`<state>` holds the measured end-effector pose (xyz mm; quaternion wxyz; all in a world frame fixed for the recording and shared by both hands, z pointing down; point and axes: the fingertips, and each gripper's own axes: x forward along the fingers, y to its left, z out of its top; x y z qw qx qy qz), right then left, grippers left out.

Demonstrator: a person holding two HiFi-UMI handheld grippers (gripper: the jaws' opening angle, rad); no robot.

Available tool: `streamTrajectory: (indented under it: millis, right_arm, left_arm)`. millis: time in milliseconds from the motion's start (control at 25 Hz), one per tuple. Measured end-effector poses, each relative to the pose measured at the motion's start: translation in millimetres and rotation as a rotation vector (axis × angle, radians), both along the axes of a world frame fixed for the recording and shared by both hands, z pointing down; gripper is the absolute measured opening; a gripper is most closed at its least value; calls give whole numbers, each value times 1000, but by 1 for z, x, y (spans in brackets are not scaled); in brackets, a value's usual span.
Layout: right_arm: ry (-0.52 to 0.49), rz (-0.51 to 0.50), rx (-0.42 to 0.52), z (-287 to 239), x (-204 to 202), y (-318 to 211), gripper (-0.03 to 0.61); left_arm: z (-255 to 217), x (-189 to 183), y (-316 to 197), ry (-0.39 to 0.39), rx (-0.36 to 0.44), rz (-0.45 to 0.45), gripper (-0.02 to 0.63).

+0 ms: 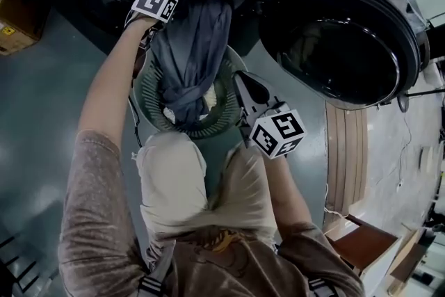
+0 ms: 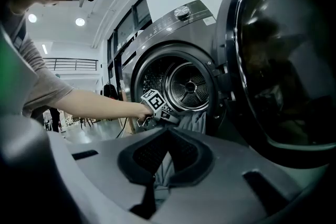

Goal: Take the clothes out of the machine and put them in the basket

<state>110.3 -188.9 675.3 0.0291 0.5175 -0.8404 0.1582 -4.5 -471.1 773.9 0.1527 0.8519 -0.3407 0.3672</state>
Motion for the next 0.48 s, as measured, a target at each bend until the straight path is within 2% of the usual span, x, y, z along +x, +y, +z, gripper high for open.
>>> streamTrajectory:
  millis: [80,160,320,360,400,480]
  right_arm:
    - [2,1,-5,2,0,-1,-3]
    - [3,-2,-10,4,-1,-1,-3]
    - [3,-4,-13,5,-4,0,-3]
    - [4,-5,-12,5,-4,0,-3]
    - [5,-6,-10,4,-4,1,-3]
    - [3,-5,-7,2,-4,4,-3]
  left_arm:
    - [-1,4,4,5,-28,30,408]
    - [-3,9,10,14,-33,57,330]
    - [-10,15,15,23,42,59,222]
    - [-13,15,16,22,66,53,147]
    - [-15,15,17,20,83,48,107]
    - [-17,15,23,18,92,43,91]
